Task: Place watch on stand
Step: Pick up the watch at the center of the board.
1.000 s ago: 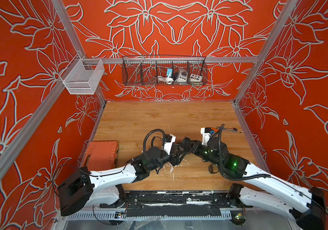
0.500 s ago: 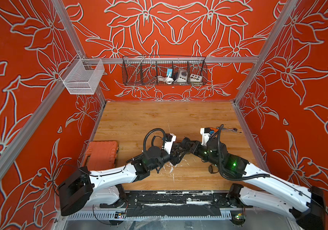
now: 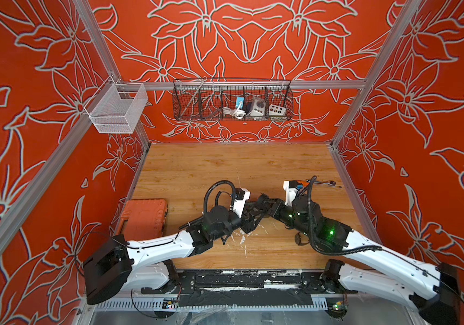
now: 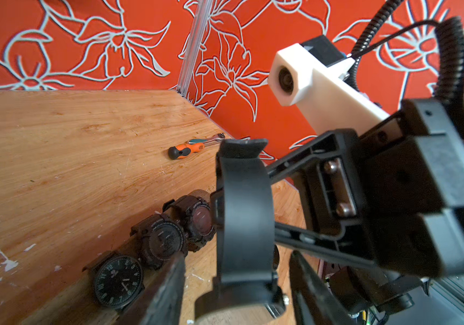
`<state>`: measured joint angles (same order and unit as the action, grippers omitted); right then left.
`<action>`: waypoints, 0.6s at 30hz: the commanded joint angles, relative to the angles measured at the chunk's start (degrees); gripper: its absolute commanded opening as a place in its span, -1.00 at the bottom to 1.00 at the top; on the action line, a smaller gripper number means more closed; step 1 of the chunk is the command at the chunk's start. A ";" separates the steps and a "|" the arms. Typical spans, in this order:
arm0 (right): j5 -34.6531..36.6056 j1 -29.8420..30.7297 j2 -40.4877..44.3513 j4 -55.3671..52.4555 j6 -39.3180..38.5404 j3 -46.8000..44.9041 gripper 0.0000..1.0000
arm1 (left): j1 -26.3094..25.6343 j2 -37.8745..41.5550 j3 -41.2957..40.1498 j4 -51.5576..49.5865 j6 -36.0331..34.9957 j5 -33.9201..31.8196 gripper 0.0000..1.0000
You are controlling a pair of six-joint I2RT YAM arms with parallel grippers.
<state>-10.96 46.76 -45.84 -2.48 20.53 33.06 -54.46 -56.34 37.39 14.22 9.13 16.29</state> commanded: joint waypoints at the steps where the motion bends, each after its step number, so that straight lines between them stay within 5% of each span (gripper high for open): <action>1: 8.65 -0.49 -2.18 -3.63 10.86 3.43 -1.00 | -0.04 -2.43 0.65 -1.47 -2.14 -5.70 -0.58; 7: 12.58 -0.49 -2.75 -4.74 26.14 5.07 -1.00 | -0.04 -2.53 -0.70 -0.98 -1.48 -10.50 -0.04; 13: 12.74 -0.49 -2.97 -7.69 34.69 7.49 -1.00 | -0.04 1.24 -6.66 6.27 0.55 -16.21 0.74; 18: 12.38 -0.34 -2.97 -6.13 39.95 7.00 -1.00 | -0.04 0.09 -8.72 13.05 5.34 -14.98 0.90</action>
<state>0.47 46.35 -49.01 -8.97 54.33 39.27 -54.43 -56.23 28.93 20.27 11.60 2.11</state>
